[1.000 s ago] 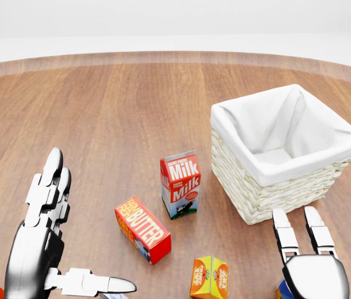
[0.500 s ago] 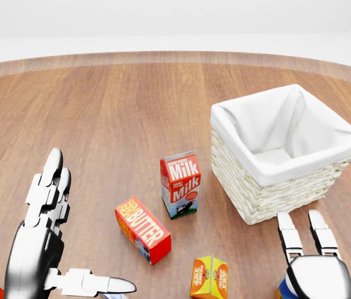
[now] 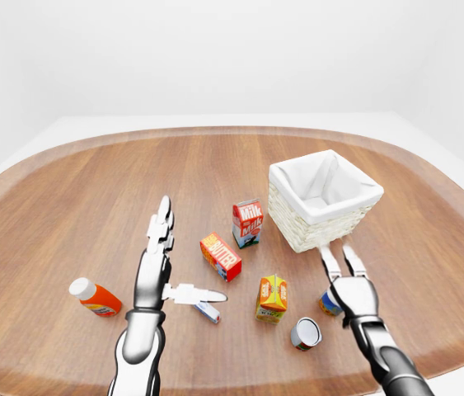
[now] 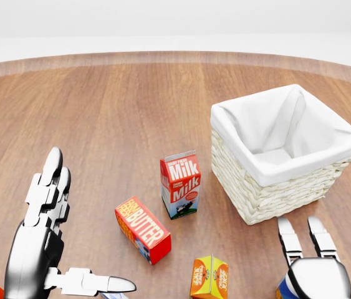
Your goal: Pick up the alphabet soup and the tomato sauce, and put them in the basket.
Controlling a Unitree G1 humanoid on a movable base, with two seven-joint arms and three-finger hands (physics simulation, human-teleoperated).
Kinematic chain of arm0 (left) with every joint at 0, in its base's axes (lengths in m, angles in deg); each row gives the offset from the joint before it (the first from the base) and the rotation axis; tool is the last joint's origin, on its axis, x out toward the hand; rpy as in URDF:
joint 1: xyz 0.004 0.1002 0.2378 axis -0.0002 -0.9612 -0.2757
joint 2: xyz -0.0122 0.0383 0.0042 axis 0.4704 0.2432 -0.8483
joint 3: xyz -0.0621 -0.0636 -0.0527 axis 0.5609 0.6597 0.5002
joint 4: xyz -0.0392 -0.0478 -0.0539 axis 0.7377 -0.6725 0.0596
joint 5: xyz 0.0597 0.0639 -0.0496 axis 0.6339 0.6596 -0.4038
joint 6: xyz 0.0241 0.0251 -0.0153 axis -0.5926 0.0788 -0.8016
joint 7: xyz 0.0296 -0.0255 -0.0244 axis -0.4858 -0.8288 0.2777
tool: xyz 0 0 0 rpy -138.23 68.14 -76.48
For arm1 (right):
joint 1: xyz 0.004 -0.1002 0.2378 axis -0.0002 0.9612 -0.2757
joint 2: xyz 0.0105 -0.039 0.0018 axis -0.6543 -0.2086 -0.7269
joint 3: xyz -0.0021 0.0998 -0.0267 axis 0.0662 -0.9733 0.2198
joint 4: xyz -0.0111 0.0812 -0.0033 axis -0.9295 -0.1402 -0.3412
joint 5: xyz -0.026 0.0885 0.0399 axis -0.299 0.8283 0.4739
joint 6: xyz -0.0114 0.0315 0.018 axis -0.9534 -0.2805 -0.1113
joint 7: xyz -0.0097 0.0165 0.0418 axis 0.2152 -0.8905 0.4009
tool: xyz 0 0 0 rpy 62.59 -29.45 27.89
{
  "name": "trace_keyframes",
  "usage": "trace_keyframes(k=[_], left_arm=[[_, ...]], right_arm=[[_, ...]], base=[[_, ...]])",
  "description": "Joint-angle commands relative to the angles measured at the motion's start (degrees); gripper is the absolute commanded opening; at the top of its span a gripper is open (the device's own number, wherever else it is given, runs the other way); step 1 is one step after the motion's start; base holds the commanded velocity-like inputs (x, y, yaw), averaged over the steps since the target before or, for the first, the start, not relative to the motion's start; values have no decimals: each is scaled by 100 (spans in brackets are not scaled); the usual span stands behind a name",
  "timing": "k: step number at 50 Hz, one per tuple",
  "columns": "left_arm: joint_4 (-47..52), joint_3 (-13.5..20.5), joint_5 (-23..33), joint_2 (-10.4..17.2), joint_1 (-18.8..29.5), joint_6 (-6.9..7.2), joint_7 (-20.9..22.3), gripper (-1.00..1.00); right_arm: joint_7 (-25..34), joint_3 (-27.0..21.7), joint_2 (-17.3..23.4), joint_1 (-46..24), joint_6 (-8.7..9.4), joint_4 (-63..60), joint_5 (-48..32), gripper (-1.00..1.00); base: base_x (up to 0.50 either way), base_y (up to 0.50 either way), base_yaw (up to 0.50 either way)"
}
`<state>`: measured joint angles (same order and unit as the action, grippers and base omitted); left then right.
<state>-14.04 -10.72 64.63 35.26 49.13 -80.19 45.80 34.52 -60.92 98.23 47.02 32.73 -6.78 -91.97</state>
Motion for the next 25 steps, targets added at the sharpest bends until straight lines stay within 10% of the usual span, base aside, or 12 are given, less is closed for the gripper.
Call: trace_keyframes(k=[1, 13, 14, 15, 25], left_arm=[[-13, 3, -8, 3, 13, 0, -1, 100], [-24, 0, -3, 6, 18, 0, 0, 100], [-15, -1, -2, 6, 18, 0, 0, 100], [-21, -1, -2, 6, 17, 0, 0, 100], [-35, 1, -3, 5, 13, 0, 2, 100]], right_arm=[[0, 105, 22, -198, 0, 431, -47, 100], [0, 147, 22, -193, 0, 428, -37, 100], [0, 149, 21, -156, 0, 381, -17, -73], [0, 142, 22, -129, 0, 332, -1, -100], [0, 146, 13, -112, 0, 334, 4, -100]], base=[[0, 0, 0], [0, 0, 0], [0, 0, 0], [0, 0, 0], [0, 0, 0]])
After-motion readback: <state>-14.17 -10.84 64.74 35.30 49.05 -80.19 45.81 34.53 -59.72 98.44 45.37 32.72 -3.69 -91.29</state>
